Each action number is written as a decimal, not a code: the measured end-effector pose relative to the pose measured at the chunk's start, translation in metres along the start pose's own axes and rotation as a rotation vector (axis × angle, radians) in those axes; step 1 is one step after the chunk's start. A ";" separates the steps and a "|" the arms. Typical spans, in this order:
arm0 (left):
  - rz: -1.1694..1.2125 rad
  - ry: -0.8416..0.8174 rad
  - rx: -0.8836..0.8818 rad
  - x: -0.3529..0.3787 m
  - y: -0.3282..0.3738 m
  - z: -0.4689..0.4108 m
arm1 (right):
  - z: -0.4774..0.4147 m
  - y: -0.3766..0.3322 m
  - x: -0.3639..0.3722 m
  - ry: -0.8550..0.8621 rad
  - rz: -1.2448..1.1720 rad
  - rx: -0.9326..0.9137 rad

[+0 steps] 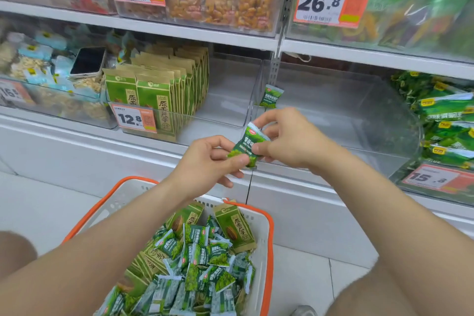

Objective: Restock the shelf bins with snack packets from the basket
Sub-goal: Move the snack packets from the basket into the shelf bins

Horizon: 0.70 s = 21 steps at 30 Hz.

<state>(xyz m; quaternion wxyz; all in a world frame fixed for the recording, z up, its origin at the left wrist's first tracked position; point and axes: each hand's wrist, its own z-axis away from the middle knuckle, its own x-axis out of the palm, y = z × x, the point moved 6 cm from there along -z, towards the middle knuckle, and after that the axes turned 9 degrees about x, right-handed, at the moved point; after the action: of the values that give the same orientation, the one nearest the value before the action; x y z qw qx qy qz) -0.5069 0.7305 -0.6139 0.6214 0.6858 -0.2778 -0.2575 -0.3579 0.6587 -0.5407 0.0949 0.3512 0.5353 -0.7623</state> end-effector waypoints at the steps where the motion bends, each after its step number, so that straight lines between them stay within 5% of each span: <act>1: -0.005 0.015 0.027 -0.002 0.004 -0.001 | 0.001 -0.001 -0.004 0.003 -0.057 -0.002; 5: 0.136 0.092 0.051 -0.004 0.011 -0.008 | -0.001 0.008 -0.003 0.002 -0.436 0.147; 13: 0.226 0.145 0.101 0.006 0.026 -0.029 | -0.020 0.008 0.000 0.072 -0.543 0.125; 17: -0.002 0.130 0.212 0.010 0.047 -0.048 | -0.038 0.010 -0.018 0.125 -0.660 0.169; 21: -0.439 0.202 0.434 0.008 0.061 -0.065 | -0.072 0.022 -0.048 0.283 -0.501 0.175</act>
<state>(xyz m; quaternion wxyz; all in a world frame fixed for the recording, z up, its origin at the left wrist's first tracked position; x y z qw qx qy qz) -0.4591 0.7666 -0.5467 0.4147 0.8680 -0.1087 -0.2505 -0.2801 0.7021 -0.5392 -0.2026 0.3178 0.5453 -0.7487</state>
